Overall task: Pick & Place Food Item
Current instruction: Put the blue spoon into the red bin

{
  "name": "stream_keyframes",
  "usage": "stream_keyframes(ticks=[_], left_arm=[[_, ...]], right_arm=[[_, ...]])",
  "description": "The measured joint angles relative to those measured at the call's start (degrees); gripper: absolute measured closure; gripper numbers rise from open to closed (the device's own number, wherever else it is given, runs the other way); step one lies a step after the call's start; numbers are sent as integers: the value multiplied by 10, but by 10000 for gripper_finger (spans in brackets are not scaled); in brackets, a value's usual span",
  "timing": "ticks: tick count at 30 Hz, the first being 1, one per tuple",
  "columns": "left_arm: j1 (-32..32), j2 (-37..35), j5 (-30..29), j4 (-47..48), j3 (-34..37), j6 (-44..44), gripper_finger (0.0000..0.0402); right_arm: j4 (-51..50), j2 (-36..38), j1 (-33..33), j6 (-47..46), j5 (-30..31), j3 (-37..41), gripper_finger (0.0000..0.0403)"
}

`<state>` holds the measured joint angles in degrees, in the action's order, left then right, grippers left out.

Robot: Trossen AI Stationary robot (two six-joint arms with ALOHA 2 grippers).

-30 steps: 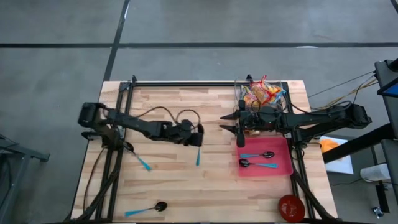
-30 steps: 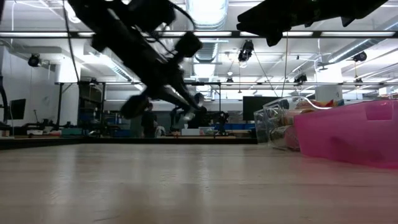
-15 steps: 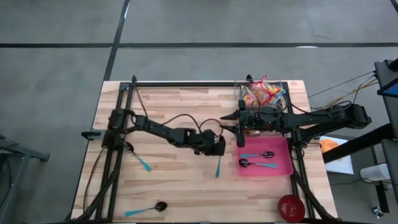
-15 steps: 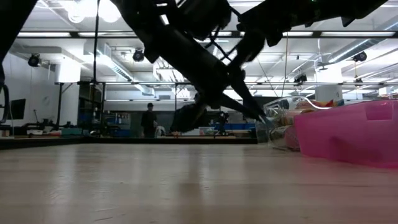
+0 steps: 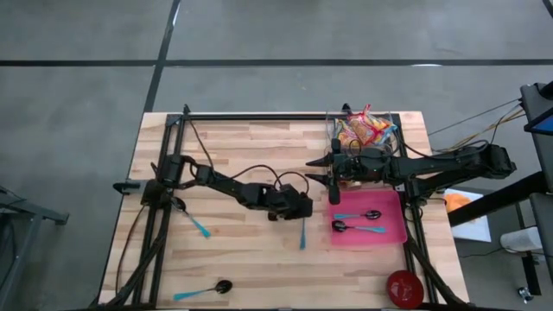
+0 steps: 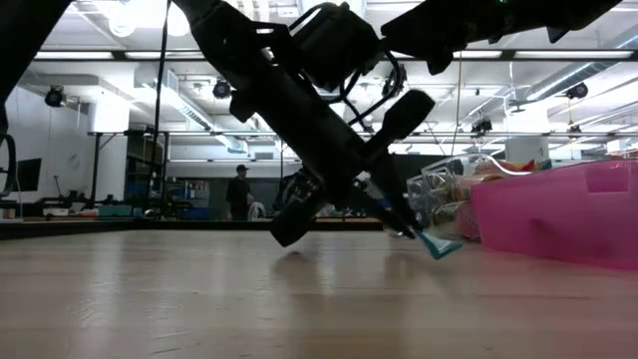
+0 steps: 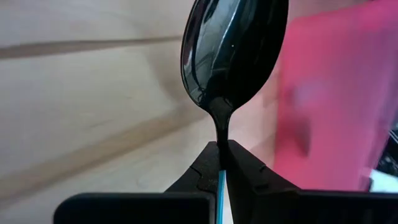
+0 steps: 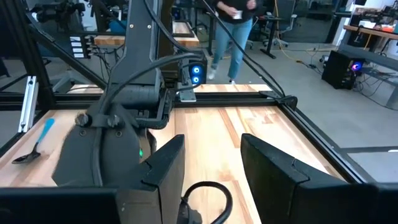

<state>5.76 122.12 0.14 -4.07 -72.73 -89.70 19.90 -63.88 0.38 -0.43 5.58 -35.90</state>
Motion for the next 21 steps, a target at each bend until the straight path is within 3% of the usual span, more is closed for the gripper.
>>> stream_keyframes(ticks=[21], left_arm=[[0, 0, -3, 18, 0, -21, 389]], right_arm=[[0, 0, 0, 0, 0, 0, 247]])
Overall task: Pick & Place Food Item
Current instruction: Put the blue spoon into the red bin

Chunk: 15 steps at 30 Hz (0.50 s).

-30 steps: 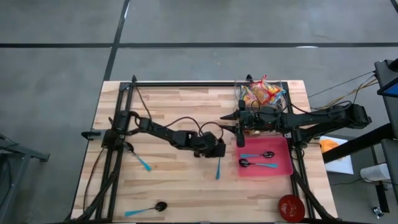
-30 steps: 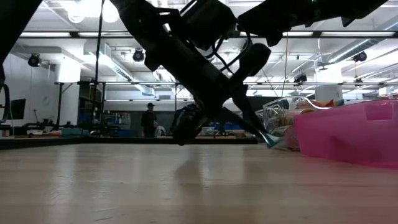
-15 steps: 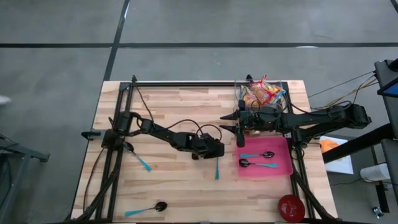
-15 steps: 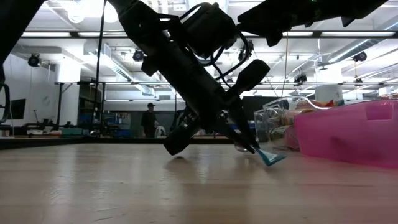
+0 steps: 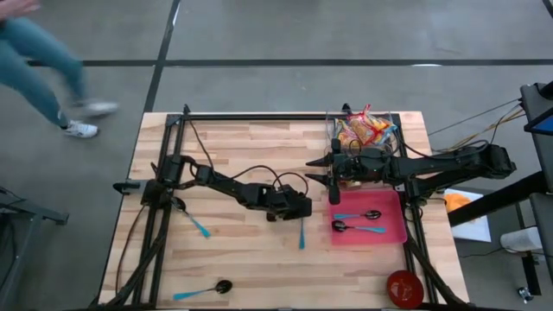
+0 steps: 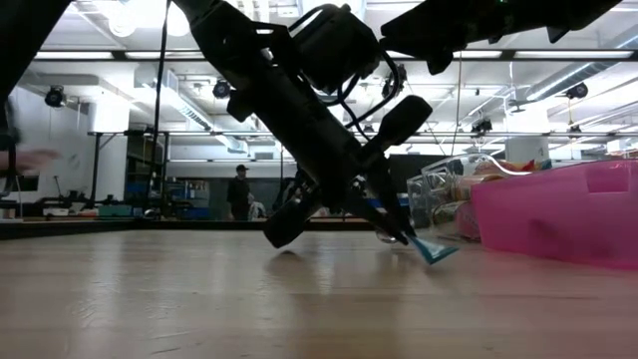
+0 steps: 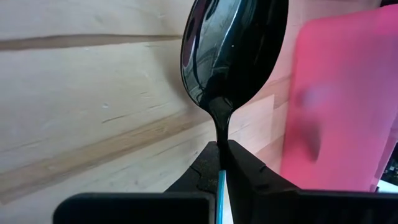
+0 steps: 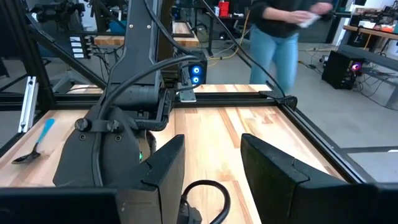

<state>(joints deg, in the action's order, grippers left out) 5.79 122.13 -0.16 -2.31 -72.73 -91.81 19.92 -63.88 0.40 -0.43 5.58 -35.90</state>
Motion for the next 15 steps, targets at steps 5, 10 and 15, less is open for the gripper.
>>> stream_keyframes(ticks=[5, 10, 15], left_arm=[[0, 0, 2, 0, 0, 1, 376], [0, 0, 2, 0, 0, 5, 320], [0, 0, 2, 0, 0, 5, 276]], right_arm=[[0, 0, 0, 0, 0, 0, 247], [0, 0, 0, 0, 0, 0, 247], [0, 0, 0, 0, 0, 0, 247]])
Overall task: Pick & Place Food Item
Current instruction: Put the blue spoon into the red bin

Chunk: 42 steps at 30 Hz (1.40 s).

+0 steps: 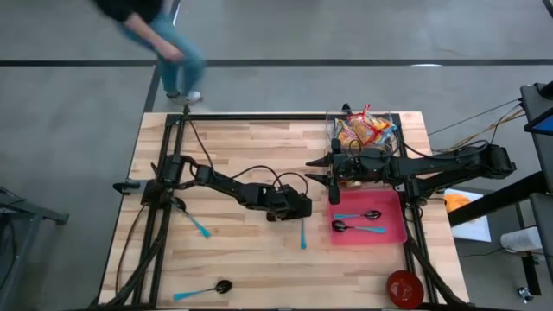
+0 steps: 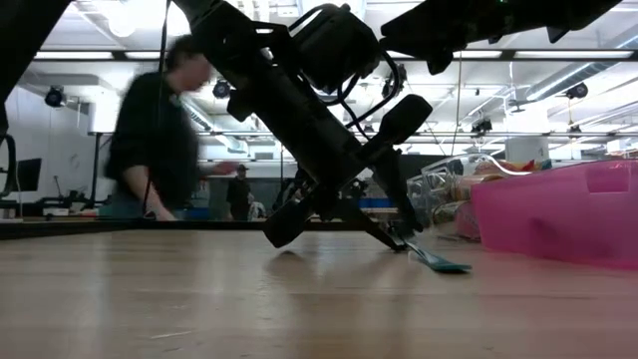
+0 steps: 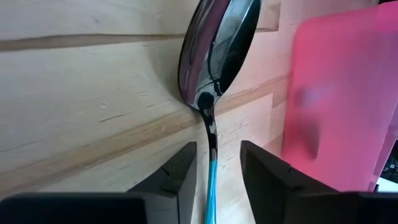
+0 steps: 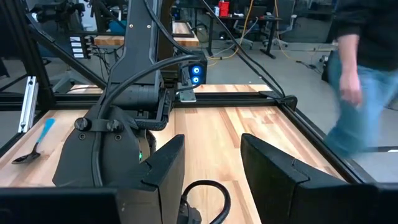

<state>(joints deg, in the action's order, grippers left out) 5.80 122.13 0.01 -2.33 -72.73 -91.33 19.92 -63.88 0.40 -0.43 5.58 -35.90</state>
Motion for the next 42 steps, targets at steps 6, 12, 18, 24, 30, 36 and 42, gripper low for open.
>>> stream_keyframes(ticks=[6, 12, 18, 24, 30, 36, 42], left_arm=[[0, 0, 0, 0, 0, 0, 269], [-3, -20, 1, 11, 0, 21, 269], [-20, -88, 0, 74, 0, 116, 269], [-26, -178, -69, 198, 0, 190, 269], [-21, -269, -141, 251, 12, 286, 269], [-9, -356, -181, 253, 73, 374, 269], [-10, -459, -202, 175, 192, 548, 279]], right_arm=[[0, 0, 0, 0, 0, 0, 247], [0, 0, 0, 0, 0, 0, 247], [0, 0, 0, 0, 1, 0, 247], [-1, 0, 0, 0, 0, 0, 247], [-1, 0, 0, 0, 0, 0, 247], [-1, 0, 0, 0, 0, 0, 247], [-1, 0, 0, 0, 0, 0, 247]])
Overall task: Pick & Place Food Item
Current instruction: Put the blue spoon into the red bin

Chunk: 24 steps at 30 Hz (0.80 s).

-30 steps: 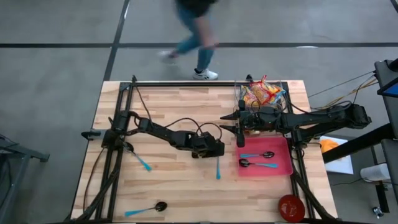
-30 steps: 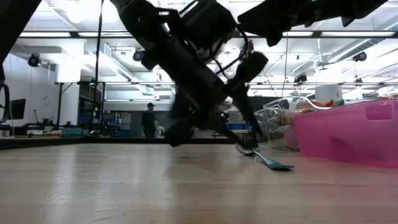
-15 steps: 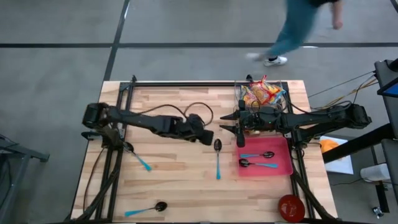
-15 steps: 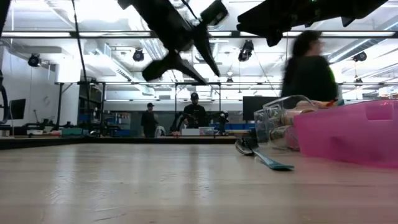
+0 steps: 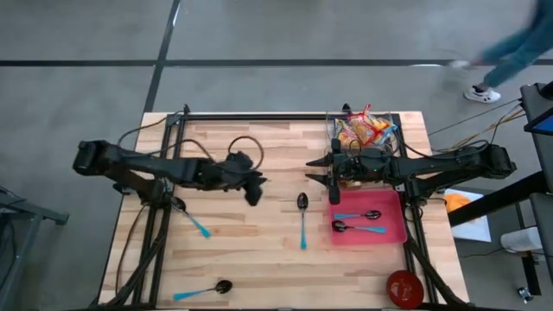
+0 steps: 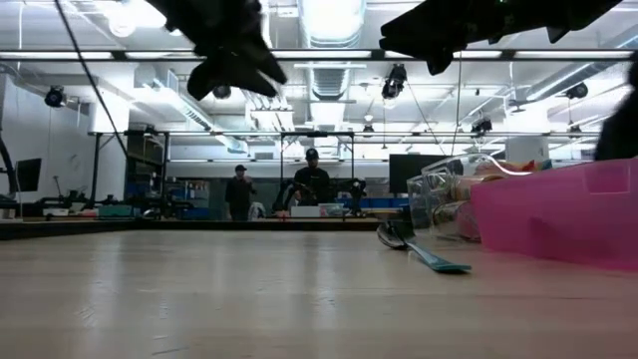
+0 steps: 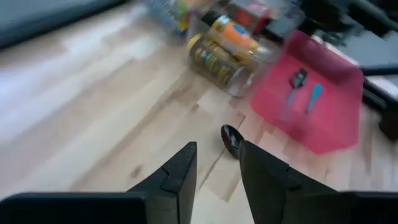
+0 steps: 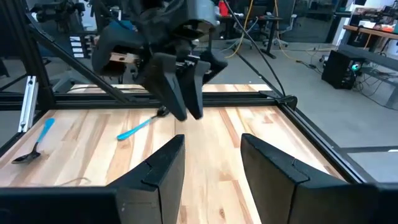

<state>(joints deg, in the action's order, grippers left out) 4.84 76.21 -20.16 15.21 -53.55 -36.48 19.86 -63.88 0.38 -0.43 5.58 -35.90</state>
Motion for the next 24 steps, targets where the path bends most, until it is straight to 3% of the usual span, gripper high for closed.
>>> stream_keyframes(ticks=[6, 13, 16, 24], left_arm=[[3, -109, 0, -144, 121, 217, 299], [12, -221, -6, -169, 189, 281, 294], [12, -249, -6, -173, 204, 282, 272], [12, -258, -5, -173, 219, 292, 164]], right_arm=[[0, 0, 0, 0, 0, 0, 247], [1, 0, 0, 0, 0, 0, 247], [1, 0, 0, 0, 0, 0, 247], [0, 0, 0, 0, 0, 0, 247]])
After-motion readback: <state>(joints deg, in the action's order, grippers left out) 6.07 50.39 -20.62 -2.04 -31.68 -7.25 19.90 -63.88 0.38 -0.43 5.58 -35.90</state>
